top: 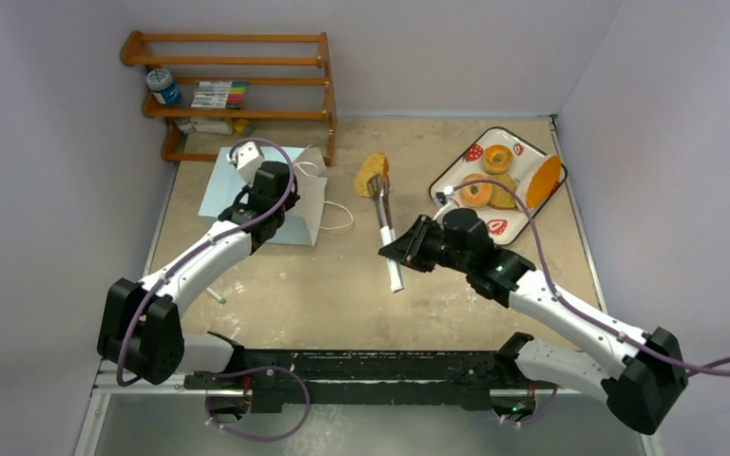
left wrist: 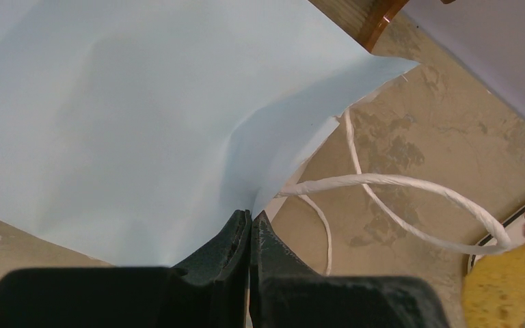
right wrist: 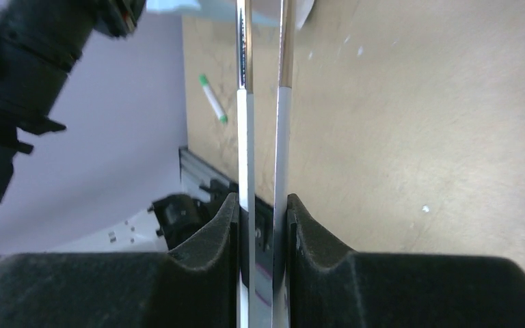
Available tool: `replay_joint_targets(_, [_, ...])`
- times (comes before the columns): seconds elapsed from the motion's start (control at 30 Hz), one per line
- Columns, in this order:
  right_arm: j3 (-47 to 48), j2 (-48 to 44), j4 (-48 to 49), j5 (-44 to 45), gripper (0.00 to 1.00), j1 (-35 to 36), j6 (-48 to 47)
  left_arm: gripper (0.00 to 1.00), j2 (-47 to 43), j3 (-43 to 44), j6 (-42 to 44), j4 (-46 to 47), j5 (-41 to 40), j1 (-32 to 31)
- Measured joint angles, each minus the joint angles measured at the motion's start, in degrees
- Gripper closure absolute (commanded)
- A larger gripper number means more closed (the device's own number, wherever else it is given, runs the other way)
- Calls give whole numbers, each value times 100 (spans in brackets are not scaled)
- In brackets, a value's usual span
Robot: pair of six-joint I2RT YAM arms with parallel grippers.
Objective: Take the fake bread out of the paper bag
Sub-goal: Place the fake bread in the container.
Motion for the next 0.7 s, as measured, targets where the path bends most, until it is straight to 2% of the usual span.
replay_joint_targets(0.13, [190, -409, -573, 833, 100, -181, 61, 100, 76, 0, -26, 94, 107, 0])
replay_joint_targets(0.37, [522, -507, -1106, 1709, 97, -1775, -129, 100, 79, 2, 4, 146, 339, 0])
replay_joint_targets(0.53, [531, -426, -1185, 1937, 92, -2852, -321, 100, 48, 22, 39, 90, 481, 0])
replay_joint_targets(0.7, [529, -103, -1117, 1794, 85, -3552, -435, 100, -26, 22, 85, 7, 592, 0])
